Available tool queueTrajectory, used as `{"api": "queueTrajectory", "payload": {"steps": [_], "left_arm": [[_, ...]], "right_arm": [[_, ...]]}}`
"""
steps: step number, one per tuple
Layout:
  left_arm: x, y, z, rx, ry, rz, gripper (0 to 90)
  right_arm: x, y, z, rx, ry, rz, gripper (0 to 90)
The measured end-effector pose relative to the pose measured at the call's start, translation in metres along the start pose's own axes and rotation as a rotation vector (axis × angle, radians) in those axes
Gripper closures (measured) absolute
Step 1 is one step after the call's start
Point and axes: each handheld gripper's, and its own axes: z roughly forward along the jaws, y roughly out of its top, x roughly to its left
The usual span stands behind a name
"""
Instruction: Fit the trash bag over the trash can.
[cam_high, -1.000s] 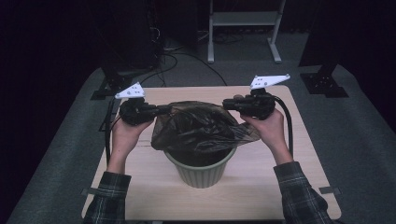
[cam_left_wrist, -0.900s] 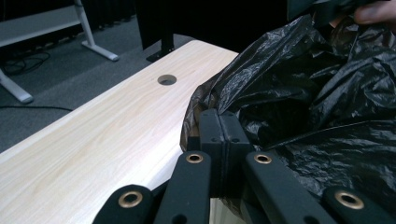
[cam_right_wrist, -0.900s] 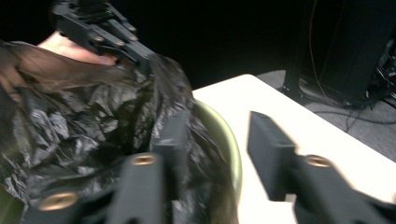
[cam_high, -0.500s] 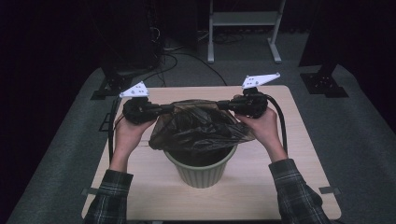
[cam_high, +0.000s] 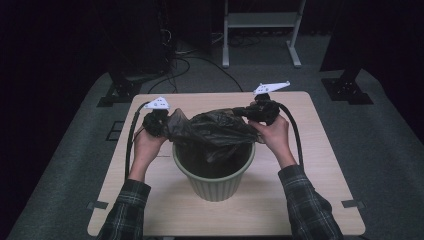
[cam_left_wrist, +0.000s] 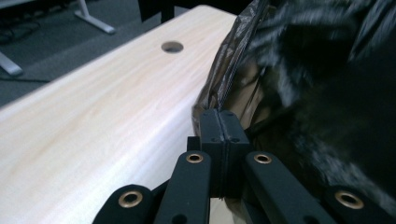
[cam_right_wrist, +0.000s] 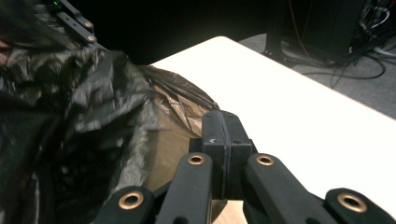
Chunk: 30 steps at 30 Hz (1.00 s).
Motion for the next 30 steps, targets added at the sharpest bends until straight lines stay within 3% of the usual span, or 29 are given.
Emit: {"api": "queueTrajectory", "payload": {"steps": [8, 10, 11, 13, 14, 17, 20, 23, 28, 30], "left_arm": [[-0.003, -0.027, 0.009, 0.01, -0.026, -0.037, 89.9], [-0.003, -0.028, 0.006, 0.005, -0.022, -0.035, 89.9], [-0.003, -0.027, 0.004, -0.004, -0.023, -0.039, 89.9], [-0.003, -0.024, -0.001, -0.012, -0.016, -0.037, 89.9], [-0.002, -0.023, -0.003, -0.015, -0.016, -0.036, 89.9], [-0.002, -0.021, -0.006, -0.013, -0.016, -0.032, 89.9], [-0.003, -0.02, -0.009, -0.019, -0.015, -0.032, 89.9], [-0.003, -0.02, -0.01, -0.019, -0.015, -0.031, 89.9], [-0.003, -0.019, -0.01, -0.018, -0.018, -0.033, 89.9], [-0.003, -0.019, -0.009, -0.019, -0.019, -0.035, 89.9]], "right_arm": [[0.0, -0.021, 0.011, 0.039, 0.016, 0.029, 89.5], [0.001, -0.022, 0.008, 0.029, 0.002, 0.03, 80.9], [0.001, -0.019, 0.002, 0.003, -0.032, 0.037, 79.0], [0.0, -0.014, -0.014, -0.051, -0.036, 0.045, 73.6], [0.002, -0.009, -0.026, -0.08, -0.062, 0.039, 71.7], [0.01, 0.003, -0.05, -0.123, -0.043, 0.017, 63.9], [0.03, 0.013, -0.067, -0.138, -0.015, -0.047, 58.3], [0.059, 0.018, -0.081, -0.134, 0.056, -0.098, 54.5], [0.099, 0.019, -0.084, -0.135, 0.145, -0.181, 50.2], [0.108, 0.019, -0.08, -0.122, 0.169, -0.206, 49.4]]}}
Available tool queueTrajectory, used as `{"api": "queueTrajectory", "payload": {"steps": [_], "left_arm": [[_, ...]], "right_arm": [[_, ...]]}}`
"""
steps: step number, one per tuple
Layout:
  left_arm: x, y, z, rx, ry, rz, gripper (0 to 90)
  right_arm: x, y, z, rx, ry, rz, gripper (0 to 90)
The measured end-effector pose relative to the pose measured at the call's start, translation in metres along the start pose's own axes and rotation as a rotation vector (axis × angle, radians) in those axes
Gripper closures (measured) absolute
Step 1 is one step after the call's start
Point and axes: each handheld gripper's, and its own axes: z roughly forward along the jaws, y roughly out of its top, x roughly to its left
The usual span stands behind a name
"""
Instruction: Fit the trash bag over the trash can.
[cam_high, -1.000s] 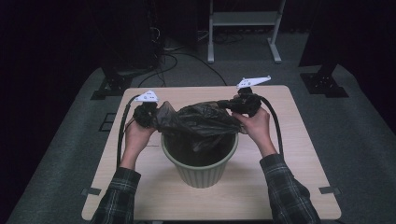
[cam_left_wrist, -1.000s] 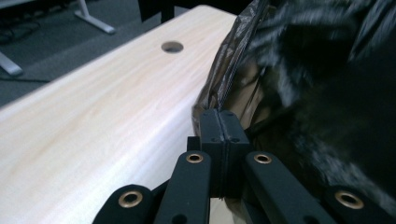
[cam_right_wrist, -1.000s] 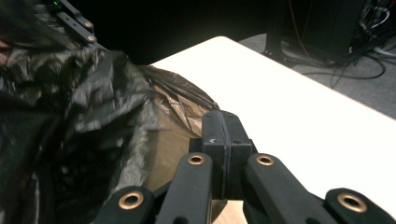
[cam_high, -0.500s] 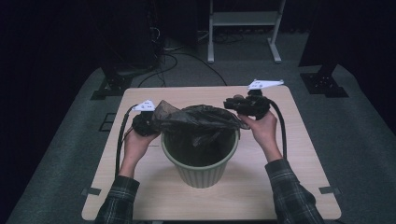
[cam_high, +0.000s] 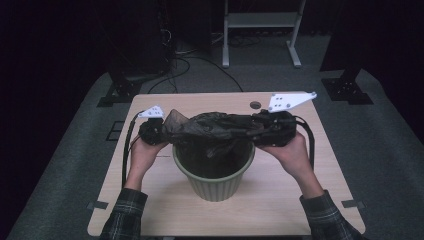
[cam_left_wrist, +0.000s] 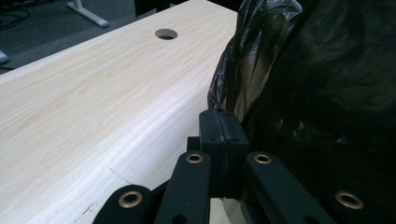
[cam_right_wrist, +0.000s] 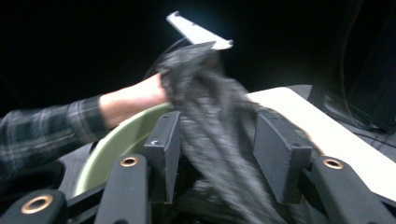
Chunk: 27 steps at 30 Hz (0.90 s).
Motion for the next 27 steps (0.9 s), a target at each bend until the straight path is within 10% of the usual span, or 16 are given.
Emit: {"api": "queueTrajectory", "payload": {"steps": [8, 13, 27], "left_arm": [[-0.002, 0.001, 0.001, 0.0, -0.007, 0.003, 89.9], [-0.002, 0.001, -0.001, 0.001, -0.009, 0.002, 89.9], [-0.012, 0.003, -0.01, 0.01, -0.019, 0.025, 89.9]], "right_arm": [[0.014, 0.004, 0.042, 0.079, 0.039, -0.014, 53.4], [0.014, 0.001, 0.053, 0.11, 0.077, -0.009, 89.6], [0.059, -0.019, 0.033, 0.095, 0.25, -0.03, 90.0]]}}
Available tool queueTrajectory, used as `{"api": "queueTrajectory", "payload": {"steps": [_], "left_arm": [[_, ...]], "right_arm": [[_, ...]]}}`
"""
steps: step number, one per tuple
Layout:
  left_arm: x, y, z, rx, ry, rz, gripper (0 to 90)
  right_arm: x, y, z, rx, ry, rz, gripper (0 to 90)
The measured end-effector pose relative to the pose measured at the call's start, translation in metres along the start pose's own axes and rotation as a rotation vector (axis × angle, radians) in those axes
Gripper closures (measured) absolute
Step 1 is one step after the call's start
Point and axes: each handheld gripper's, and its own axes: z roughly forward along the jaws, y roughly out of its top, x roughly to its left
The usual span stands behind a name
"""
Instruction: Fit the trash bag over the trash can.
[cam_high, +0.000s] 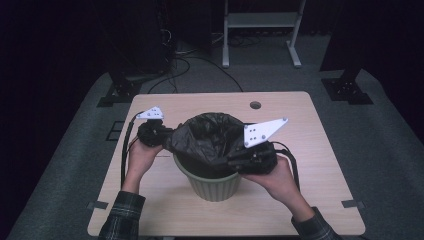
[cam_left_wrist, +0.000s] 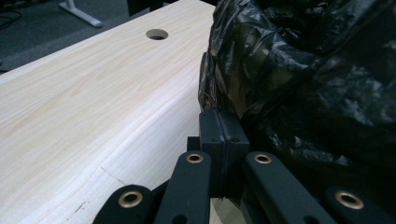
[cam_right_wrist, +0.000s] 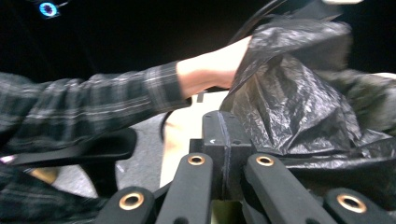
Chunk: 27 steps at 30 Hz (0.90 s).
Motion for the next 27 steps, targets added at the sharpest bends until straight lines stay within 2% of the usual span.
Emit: {"api": "queueTrajectory", "payload": {"steps": [4, 8, 12, 18, 21, 27], "left_arm": [[-0.004, 0.0, -0.005, -0.004, -0.002, 0.006, 89.9], [-0.007, 0.0, -0.009, -0.005, -0.003, 0.016, 89.9], [-0.007, -0.002, -0.01, -0.005, -0.008, 0.015, 89.9], [-0.006, -0.009, -0.009, 0.0, -0.019, 0.009, 89.9], [-0.005, -0.012, -0.008, -0.004, -0.02, 0.002, 89.9], [-0.005, -0.015, -0.003, 0.007, -0.026, 0.0, 89.9]], "right_arm": [[0.015, -0.008, 0.005, 0.007, 0.043, -0.007, 90.0], [0.027, -0.015, 0.017, 0.025, 0.082, -0.018, 90.0], [0.037, -0.024, 0.032, 0.056, 0.09, -0.039, 90.0], [0.042, -0.047, 0.044, 0.08, 0.094, -0.029, 90.0], [0.041, -0.061, 0.047, 0.099, 0.097, -0.005, 90.0], [0.037, -0.084, 0.05, 0.118, 0.071, 0.032, 90.0]]}}
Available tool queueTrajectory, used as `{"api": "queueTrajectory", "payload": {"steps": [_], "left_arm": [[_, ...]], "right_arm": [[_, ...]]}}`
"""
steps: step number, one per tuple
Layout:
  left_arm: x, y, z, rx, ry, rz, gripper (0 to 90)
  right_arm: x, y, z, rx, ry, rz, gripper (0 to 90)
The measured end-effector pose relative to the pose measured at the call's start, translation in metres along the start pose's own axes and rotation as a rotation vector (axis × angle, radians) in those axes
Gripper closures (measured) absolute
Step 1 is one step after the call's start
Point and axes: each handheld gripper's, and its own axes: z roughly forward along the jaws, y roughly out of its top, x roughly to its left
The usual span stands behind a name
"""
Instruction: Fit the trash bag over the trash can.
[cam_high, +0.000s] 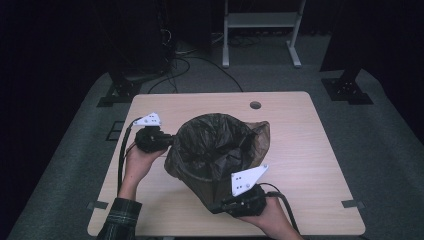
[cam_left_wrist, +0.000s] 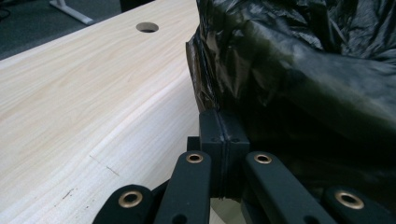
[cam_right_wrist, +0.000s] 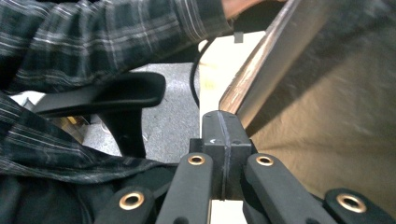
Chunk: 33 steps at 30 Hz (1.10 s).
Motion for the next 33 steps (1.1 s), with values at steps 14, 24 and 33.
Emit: {"api": "queueTrajectory", "payload": {"steps": [14, 24, 33], "left_arm": [[0.003, -0.007, 0.009, 0.019, 0.004, -0.013, 89.9], [0.002, -0.006, 0.004, 0.017, 0.008, -0.007, 89.8], [0.002, -0.004, 0.008, 0.02, 0.002, -0.007, 89.8]], "right_arm": [[0.003, -0.019, -0.011, -0.021, -0.025, 0.016, 79.1], [0.009, -0.02, -0.097, -0.135, -0.251, 0.045, 59.2], [-0.033, -0.014, -0.116, -0.108, -0.46, 0.136, 31.0]]}}
